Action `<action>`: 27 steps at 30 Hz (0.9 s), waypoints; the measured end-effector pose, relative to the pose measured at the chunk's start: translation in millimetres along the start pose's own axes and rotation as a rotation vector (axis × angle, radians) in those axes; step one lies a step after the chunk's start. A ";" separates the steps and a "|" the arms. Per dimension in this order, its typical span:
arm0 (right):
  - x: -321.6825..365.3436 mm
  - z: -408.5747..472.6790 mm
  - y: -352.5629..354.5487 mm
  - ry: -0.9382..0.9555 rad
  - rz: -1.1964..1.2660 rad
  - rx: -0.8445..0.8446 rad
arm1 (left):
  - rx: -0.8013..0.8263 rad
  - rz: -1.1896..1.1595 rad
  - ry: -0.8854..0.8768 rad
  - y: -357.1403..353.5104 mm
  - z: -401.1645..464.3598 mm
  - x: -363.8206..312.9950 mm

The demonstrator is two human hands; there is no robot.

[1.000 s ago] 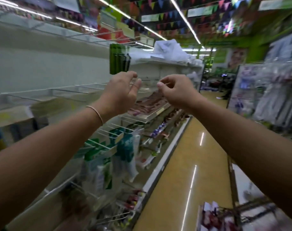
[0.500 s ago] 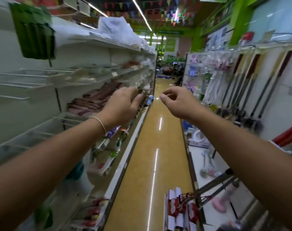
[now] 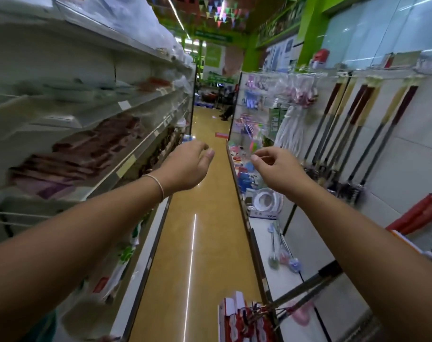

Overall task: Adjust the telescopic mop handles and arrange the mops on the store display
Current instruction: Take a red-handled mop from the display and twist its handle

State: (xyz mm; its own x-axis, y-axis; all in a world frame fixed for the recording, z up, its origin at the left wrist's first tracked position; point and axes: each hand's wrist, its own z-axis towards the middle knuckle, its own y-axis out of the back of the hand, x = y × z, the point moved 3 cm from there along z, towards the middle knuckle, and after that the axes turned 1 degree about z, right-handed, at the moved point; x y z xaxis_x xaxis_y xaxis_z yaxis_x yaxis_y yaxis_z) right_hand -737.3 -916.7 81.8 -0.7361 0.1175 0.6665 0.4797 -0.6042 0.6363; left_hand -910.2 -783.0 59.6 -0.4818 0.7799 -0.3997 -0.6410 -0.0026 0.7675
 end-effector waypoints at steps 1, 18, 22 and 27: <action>-2.8 8.8 -1.8 -0.008 0.008 -0.004 | 0.008 -0.010 -0.005 -6.6 7.3 5.3; -118.2 219.0 -19.4 0.005 -0.088 0.000 | 0.121 0.042 -0.027 -126.1 208.3 50.6; -151.8 272.9 3.2 -0.006 -0.121 -0.004 | 0.122 0.038 -0.035 -154.9 265.3 44.9; -193.8 304.7 16.6 -0.048 -0.222 0.033 | 0.162 -0.010 -0.091 -199.8 316.0 32.1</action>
State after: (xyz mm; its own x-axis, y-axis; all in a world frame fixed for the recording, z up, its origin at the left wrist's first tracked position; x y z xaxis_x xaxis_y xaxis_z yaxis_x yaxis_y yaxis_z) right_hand -441.2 -709.4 81.5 -0.8019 0.2826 0.5264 0.3249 -0.5330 0.7812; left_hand -608.8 -559.7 51.7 -0.4150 0.8327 -0.3666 -0.5373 0.1009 0.8373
